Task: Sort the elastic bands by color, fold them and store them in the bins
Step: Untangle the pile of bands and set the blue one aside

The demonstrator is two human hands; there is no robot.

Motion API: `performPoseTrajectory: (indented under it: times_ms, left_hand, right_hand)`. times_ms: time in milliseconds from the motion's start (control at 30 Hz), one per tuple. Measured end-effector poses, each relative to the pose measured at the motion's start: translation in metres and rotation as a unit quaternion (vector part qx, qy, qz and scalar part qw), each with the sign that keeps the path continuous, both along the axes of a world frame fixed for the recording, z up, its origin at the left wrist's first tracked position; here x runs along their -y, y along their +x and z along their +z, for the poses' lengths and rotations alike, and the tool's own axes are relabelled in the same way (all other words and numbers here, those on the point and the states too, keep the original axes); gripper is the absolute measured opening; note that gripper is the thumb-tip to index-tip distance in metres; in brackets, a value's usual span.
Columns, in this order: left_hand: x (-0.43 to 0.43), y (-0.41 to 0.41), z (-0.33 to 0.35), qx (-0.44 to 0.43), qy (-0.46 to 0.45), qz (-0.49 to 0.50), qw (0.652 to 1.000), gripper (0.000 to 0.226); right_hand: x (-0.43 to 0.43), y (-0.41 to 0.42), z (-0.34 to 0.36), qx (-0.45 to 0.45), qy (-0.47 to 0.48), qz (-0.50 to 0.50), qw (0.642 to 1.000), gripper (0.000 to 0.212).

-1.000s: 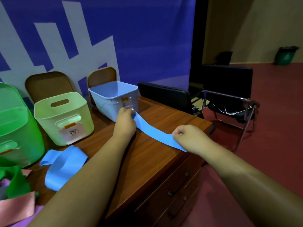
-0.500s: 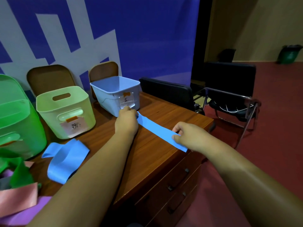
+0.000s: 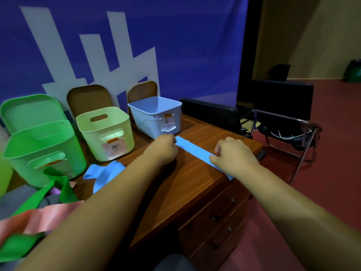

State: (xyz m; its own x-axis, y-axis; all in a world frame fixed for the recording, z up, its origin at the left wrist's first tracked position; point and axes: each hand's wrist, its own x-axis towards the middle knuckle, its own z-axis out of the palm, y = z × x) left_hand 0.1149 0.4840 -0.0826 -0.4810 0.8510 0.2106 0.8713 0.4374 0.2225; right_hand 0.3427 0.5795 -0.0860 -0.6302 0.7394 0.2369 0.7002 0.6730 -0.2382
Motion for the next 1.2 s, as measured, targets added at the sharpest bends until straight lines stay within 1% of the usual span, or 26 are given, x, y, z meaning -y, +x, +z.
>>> performPoseTrajectory:
  times_ms: [67,167,333,467,500,567,667,733,767,833,900,1000,1067,1133,1200]
  left_hand:
    - [0.023,0.0,0.019,0.009,0.017,-0.002,1.0,0.025]
    - [0.063,-0.004,0.043,0.01,0.011,-0.002,1.0,0.019]
    - [0.144,-0.018,0.066,0.013,0.008,0.035,0.999,0.014]
    - [0.2,-0.027,0.059,0.034,0.002,0.073,0.997,0.015]
    - [0.208,-0.028,0.053,0.047,-0.009,0.084,0.995,0.019]
    - [0.219,-0.03,0.038,0.072,-0.036,0.095,0.992,0.034]
    - [0.226,-0.03,0.016,0.083,-0.061,0.099,0.99,0.058]
    - [0.226,-0.03,0.005,0.072,-0.072,0.103,0.989,0.066]
    - [0.225,-0.03,0.001,0.061,-0.072,0.104,0.99,0.065]
    - [0.225,-0.03,-0.003,0.054,-0.053,0.105,0.992,0.056]
    - [0.225,-0.031,-0.005,0.076,-0.023,0.108,0.991,0.043]
    - [0.227,-0.033,-0.005,0.1,0.02,0.113,0.988,0.026]
    - [0.228,-0.033,-0.004,0.093,0.043,0.115,0.988,0.025]
    - [0.229,-0.032,-0.001,0.083,0.065,0.113,0.988,0.025]
    - [0.231,-0.03,0.003,0.092,0.109,0.107,0.984,0.025]
  right_hand:
    - [0.014,-0.013,0.002,-0.052,-0.025,0.036,0.998,0.022]
    - [0.037,-0.039,0.006,-0.099,-0.054,0.096,0.989,0.011]
    - [0.08,-0.084,0.011,-0.117,-0.072,0.187,0.973,0.011]
    - [0.114,-0.121,0.009,-0.111,-0.106,0.252,0.956,0.01]
    - [0.121,-0.131,0.008,-0.107,-0.112,0.26,0.953,0.008]
    - [0.135,-0.149,0.004,-0.092,-0.133,0.266,0.95,0.008]
    - [0.147,-0.167,-0.011,-0.075,-0.176,0.255,0.948,0.02]
    - [0.151,-0.172,-0.025,-0.081,-0.163,0.239,0.954,0.024]
    - [0.152,-0.174,-0.031,-0.086,-0.144,0.235,0.958,0.025]
    - [0.154,-0.174,-0.038,-0.088,-0.108,0.238,0.961,0.023]
    - [0.155,-0.174,-0.04,-0.087,-0.09,0.248,0.961,0.02]
    - [0.152,-0.173,-0.042,-0.124,-0.127,0.248,0.952,0.009]
    - [0.15,-0.172,-0.042,-0.157,-0.162,0.244,0.943,0.006]
    - [0.15,-0.172,-0.041,-0.18,-0.184,0.245,0.935,0.008]
    - [0.151,-0.17,-0.039,-0.193,-0.199,0.252,0.927,0.012]
